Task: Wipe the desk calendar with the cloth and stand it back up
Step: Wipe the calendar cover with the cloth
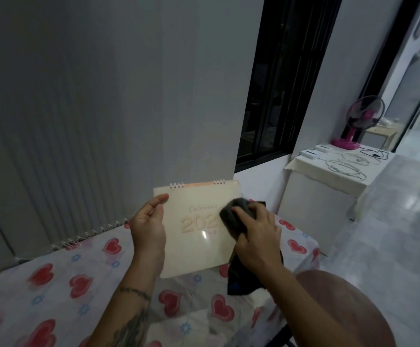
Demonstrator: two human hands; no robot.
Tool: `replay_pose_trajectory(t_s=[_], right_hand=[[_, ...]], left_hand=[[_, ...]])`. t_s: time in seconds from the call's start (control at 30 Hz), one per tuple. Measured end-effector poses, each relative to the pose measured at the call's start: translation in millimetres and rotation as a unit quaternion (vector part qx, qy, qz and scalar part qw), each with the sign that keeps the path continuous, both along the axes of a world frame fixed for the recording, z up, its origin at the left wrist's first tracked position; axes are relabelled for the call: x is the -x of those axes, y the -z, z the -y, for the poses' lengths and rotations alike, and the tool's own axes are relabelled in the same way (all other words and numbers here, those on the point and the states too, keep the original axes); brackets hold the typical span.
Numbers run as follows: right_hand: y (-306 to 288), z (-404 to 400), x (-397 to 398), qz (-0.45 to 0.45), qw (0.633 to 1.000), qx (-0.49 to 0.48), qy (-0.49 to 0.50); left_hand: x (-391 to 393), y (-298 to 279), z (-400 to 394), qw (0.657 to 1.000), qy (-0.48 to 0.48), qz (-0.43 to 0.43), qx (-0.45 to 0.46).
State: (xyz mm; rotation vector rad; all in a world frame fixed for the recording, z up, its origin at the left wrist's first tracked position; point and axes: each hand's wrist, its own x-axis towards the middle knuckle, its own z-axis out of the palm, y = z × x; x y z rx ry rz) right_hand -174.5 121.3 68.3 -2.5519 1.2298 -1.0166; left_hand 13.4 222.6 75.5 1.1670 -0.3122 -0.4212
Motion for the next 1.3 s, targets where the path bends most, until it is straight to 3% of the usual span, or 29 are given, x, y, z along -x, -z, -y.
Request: replay_pose_trajectory(t_s=[0.17,0.47,0.77,1.1,1.3], right_hand=[[32,-24,10,-0.032,0.998,-0.030,-0.035],[-36,15,-11,-0.018,0.999,0.033,0.014],[34,-32,10,-0.090,0.993,0.025,-0.075],[-36,-12,-31,-0.034,0.998,0.041,-0.031],[6,-53,-32,-0.088,0.985,0.075,-0.124]], left_hand=[[-8,2,-3,1.000,-0.012,-0.009,0.002],[9,-8,6,1.000,0.019,-0.008,0.000],[-10,-10,0,0.998,-0.043,-0.050,-0.002],[18,-4,12,1.000,-0.002,0.010,-0.013],[10,-1,15,0.998,-0.046,-0.035,-0.016]])
